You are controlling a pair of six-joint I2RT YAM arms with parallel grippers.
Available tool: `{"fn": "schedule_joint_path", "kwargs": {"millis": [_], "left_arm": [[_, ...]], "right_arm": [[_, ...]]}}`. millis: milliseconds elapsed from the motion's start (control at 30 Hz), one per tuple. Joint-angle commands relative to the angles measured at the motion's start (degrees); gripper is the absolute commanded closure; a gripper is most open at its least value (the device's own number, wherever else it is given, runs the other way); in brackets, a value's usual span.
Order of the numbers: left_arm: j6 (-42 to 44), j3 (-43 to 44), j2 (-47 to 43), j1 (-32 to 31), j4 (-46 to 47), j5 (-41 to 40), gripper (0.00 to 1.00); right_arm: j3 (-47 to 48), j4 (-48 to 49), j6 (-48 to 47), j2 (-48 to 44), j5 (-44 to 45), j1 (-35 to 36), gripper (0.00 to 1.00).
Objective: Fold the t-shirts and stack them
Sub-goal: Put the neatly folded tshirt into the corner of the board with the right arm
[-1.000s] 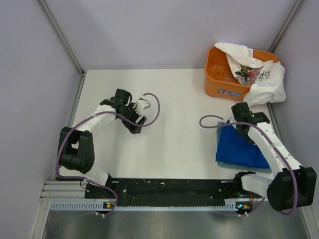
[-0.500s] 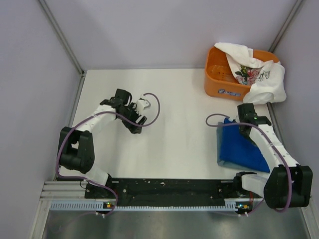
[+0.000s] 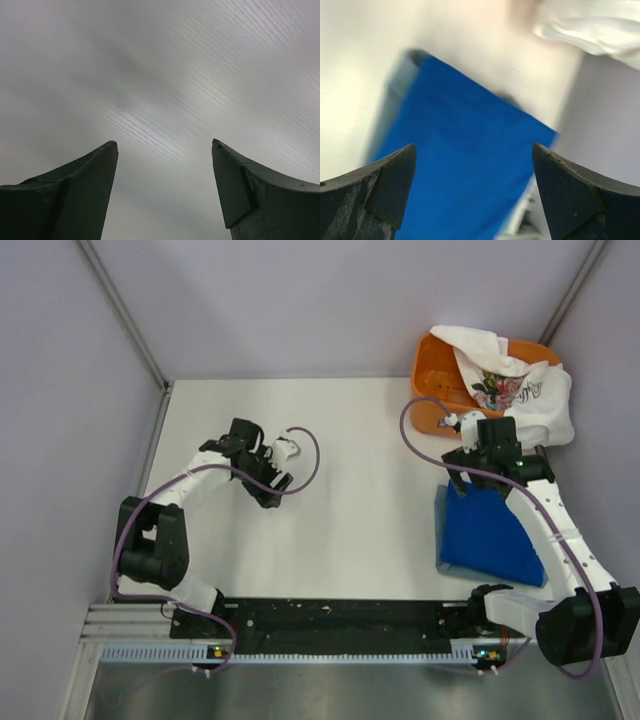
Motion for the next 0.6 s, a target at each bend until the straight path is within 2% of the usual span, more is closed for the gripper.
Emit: {"fn": "schedule_joint_path", "kwargs": {"millis": [0, 133, 333, 367, 400, 533, 567], "left_arm": [[1.0, -1.1, -3.9, 1.0, -1.0, -2.8, 0.2], [1.0, -4.4, -6.7, 2.7, -0.6, -4.1, 0.2], [-1.2, -13.0, -14.2, 8.5, 6.7, -1.1, 0.17], [-1.6, -14.6, -15.6, 9.8, 8.2, 0.4, 0.16], [-2.5, -16.1, -17.1, 11.2, 10.3, 1.5, 0.03], [-6.2, -23.8, -24.0, 14.6, 21.3, 3.2, 0.01], [-7.6, -25.3, -25.4, 17.2, 24.5, 3.1, 0.01]], "right_arm": [[-1.3, 7.5, 17.0, 1.1, -22.8, 0.3, 0.09], [-7.1, 19.1, 24.5, 1.1, -30.5, 1.3, 0.12], [-19.8, 44.4, 25.8, -2.4, -37.7, 6.2, 0.04], [-21.5, 48.8, 26.0, -2.4, -38.4, 6.5, 0.01], [-23.0, 52.1, 26.1, -2.2, -38.4, 6.9, 0.01], [-29.9, 65.5, 26.4, -1.5, -35.2, 7.0, 0.01], [-31.1, 67.8, 26.2, -1.2, -34.2, 7.0, 0.01]]}}
